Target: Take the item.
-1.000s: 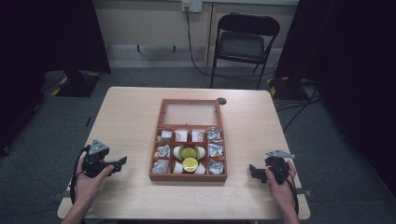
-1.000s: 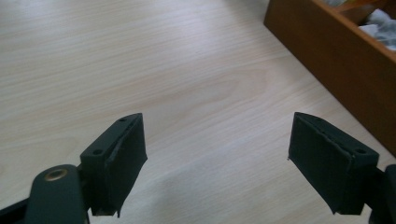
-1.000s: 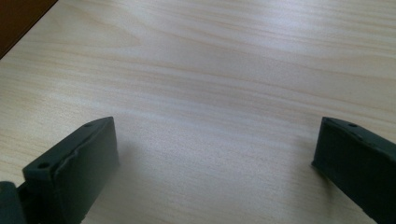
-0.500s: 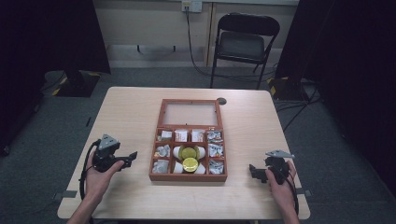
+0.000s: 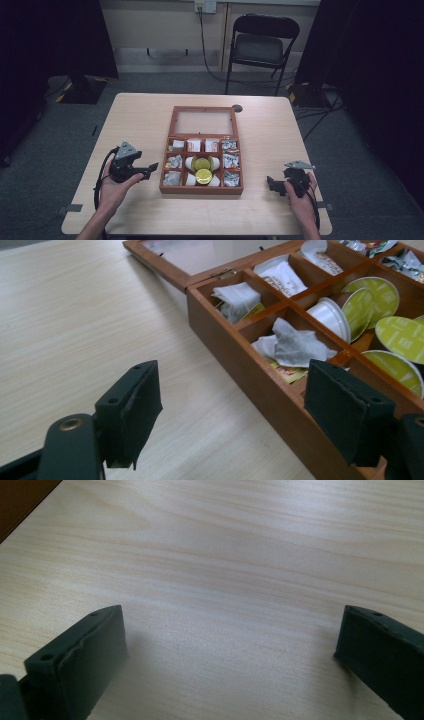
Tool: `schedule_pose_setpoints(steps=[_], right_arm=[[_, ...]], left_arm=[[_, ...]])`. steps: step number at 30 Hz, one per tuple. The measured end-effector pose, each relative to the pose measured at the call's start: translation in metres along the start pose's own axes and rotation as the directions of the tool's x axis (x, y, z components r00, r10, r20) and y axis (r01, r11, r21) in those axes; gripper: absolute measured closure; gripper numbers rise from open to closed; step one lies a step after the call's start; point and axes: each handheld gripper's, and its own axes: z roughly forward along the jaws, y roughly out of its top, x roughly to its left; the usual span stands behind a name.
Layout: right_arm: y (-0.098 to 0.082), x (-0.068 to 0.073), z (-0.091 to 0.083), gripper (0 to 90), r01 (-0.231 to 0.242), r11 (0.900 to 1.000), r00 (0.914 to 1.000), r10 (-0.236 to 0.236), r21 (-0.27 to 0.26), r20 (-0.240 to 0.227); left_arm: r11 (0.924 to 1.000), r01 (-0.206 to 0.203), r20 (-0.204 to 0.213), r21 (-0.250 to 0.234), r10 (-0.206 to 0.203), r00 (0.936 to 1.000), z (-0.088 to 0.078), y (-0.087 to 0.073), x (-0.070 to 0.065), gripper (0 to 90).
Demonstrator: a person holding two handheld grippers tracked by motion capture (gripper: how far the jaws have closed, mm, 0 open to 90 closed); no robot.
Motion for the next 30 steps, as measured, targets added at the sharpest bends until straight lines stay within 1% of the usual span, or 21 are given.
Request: schedule_pose_setpoints(steps=[1,2,4,5,6,8,10,11,12,14,17,18,19,20,22,24,25,27,28,29,30], right_arm=[[0.000,0.000,0.000,0.0,0.001,1.000,1.0000,-0.001,0.000,0.000],[0.000,0.000,0.000,0.0,0.001,1.000,1.0000,-0.001,0.000,0.000],[0.000,0.000,0.000,0.0,0.000,1.000,1.0000,0.000,0.000,0.000],[0.000,0.000,0.000,0.0,0.000,1.000,1.0000,0.000,0.000,0.000],[0.000,0.000,0.000,0.0,-0.001,1.000,1.0000,0.001,0.000,0.000],[0.000,0.000,0.000,0.0,0.000,1.000,1.0000,0.000,0.000,0.000],[0.000,0.000,0.000,0.0,0.000,1.000,1.0000,0.000,0.001,0.000],[0.000,0.000,0.000,0.0,0.000,1.000,1.0000,0.000,0.000,0.000],[0.000,0.000,0.000,0.0,0.000,1.000,1.0000,0.000,0.000,0.000],[0.000,0.000,0.000,0.0,0.000,1.000,1.0000,0.000,0.000,0.000],[0.000,0.000,0.000,0.0,0.001,1.000,1.0000,-0.001,0.000,-0.001],[0.000,0.000,0.000,0.0,0.001,1.000,1.0000,-0.001,0.000,-0.001],[0.000,0.000,0.000,0.0,0.000,1.000,1.0000,0.000,0.001,-0.001],[0.000,0.000,0.000,0.0,0.000,1.000,1.0000,0.000,0.001,-0.001],[0.000,0.000,0.000,0.0,-0.001,1.000,1.0000,0.001,0.001,-0.001],[0.000,0.000,0.000,0.0,0.000,1.000,1.0000,0.000,0.000,-0.001],[0.000,0.000,0.000,0.0,0.001,1.000,1.0000,-0.001,0.000,-0.001],[0.000,0.000,0.000,0.0,0.000,1.000,1.0000,0.000,0.000,-0.001],[0.000,0.000,0.000,0.0,0.000,1.000,1.0000,0.000,0.000,0.000],[0.000,0.000,0.000,0.0,0.000,1.000,1.0000,0.000,0.000,0.000],[0.000,0.000,0.000,0.0,0.001,1.000,1.0000,-0.001,-0.001,-0.001]], left_arm=[[1.0000,-0.001,0.004,-0.002,0.001,1.0000,0.001,0.003,-0.002,22.5],[1.0000,-0.001,0.004,-0.002,0.001,1.0000,0.001,0.003,-0.002,22.5],[1.0000,0.004,0.017,-0.003,-0.004,0.9998,0.004,0.006,-0.004,22.6],[1.0000,0.005,0.031,-0.001,-0.005,0.9995,0.005,0.008,-0.004,23.1],[0.9999,0.013,0.065,-0.003,-0.013,0.9978,0.008,0.009,-0.007,23.4],[1.0000,-0.008,0.067,0.005,0.008,0.9977,0.012,0.011,-0.011,23.4],[0.9999,-0.014,0.081,0.009,0.013,0.9966,0.014,0.012,-0.016,23.4],[0.9995,-0.029,0.083,0.012,0.028,0.9962,0.015,0.013,-0.017,23.5],[0.9995,-0.029,0.089,0.014,0.028,0.9957,0.016,0.014,-0.019,23.8],[0.9987,-0.048,0.100,0.019,0.045,0.9939,0.018,0.017,-0.022,24.1],[0.9984,-0.054,0.116,0.016,0.051,0.9919,0.020,0.023,-0.028,24.7],[0.9984,-0.054,0.116,0.016,0.051,0.9919,0.020,0.023,-0.028,24.8],[0.9978,-0.065,0.124,0.017,0.062,0.9904,0.022,0.027,-0.032,24.9],[0.9978,-0.065,0.124,0.017,0.062,0.9904,0.022,0.027,-0.032,24.9],[0.9978,-0.065,0.149,0.004,0.064,0.9868,0.026,0.030,-0.037,24.9],[0.9969,-0.077,0.160,0.017,0.074,0.9843,0.029,0.032,-0.042,24.9],[0.9960,-0.086,0.179,0.024,0.081,0.9806,0.033,0.034,-0.047,24.9],[0.9957,-0.088,0.173,0.030,0.082,0.9816,0.035,0.037,-0.052,27.1],[0.9962,-0.084,0.182,0.026,0.078,0.9803,0.037,0.039,-0.053,27.8],[0.9962,-0.084,0.182,0.026,0.078,0.9803,0.037,0.039,-0.053,27.8],[0.9961,-0.083,0.197,0.029,0.076,0.9775,0.040,0.042,-0.057,27.8]])
